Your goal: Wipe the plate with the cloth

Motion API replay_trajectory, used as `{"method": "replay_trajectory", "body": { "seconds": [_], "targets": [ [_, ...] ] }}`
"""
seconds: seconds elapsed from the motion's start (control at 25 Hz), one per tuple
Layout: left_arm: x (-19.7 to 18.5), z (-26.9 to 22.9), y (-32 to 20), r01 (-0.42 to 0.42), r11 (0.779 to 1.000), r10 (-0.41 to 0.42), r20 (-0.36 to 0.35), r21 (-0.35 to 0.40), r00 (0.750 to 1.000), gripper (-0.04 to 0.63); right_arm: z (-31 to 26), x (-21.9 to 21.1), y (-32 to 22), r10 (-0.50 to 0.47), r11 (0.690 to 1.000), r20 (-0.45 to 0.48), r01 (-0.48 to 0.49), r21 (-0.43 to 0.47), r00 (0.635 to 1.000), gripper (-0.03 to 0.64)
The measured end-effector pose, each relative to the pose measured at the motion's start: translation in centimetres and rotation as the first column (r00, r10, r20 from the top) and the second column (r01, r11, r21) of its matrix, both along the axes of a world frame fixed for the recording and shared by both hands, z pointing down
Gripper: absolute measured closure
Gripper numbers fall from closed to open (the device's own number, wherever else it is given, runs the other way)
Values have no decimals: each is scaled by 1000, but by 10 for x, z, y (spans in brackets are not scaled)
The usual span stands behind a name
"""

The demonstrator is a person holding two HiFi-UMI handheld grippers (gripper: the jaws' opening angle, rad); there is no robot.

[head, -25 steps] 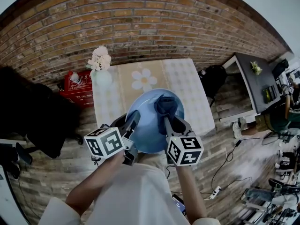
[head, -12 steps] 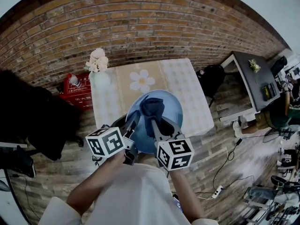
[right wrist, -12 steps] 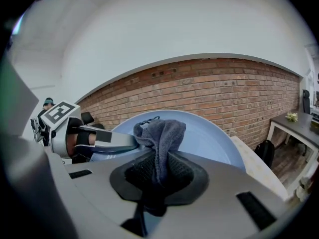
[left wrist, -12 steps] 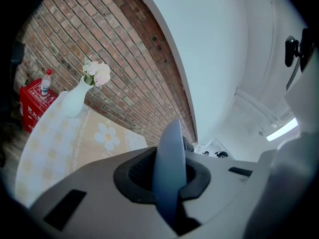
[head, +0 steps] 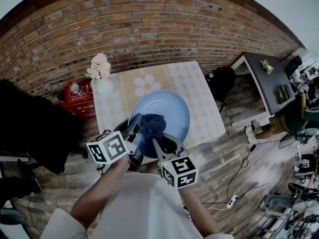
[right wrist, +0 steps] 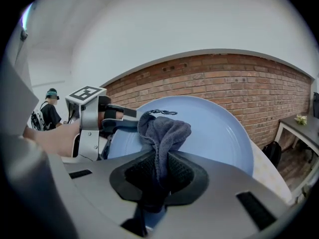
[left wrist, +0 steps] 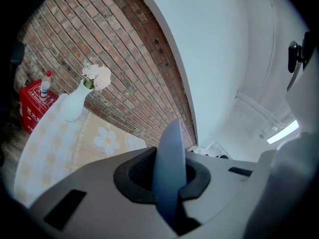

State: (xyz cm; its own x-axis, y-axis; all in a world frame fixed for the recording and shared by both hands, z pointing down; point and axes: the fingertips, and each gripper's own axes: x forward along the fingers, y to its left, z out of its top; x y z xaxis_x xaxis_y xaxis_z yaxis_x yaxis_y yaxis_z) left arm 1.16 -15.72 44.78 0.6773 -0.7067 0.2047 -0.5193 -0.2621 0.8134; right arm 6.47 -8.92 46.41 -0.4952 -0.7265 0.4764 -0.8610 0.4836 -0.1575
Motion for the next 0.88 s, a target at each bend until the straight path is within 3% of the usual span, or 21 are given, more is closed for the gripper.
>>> {"method": "replay_trajectory", "body": {
  "seconds": [0.36,0.88],
  "targets": [
    [-9,-2,-1,7,1000,-7,-13,1,1000,548,9,18,-4,35,999,-38,-37,-28,999,538],
    [-10,-5,3,-10,1000,10,-10,14,1000,548,12,71,-33,177,983,-130,-182,-27,976,538]
  ]
}}
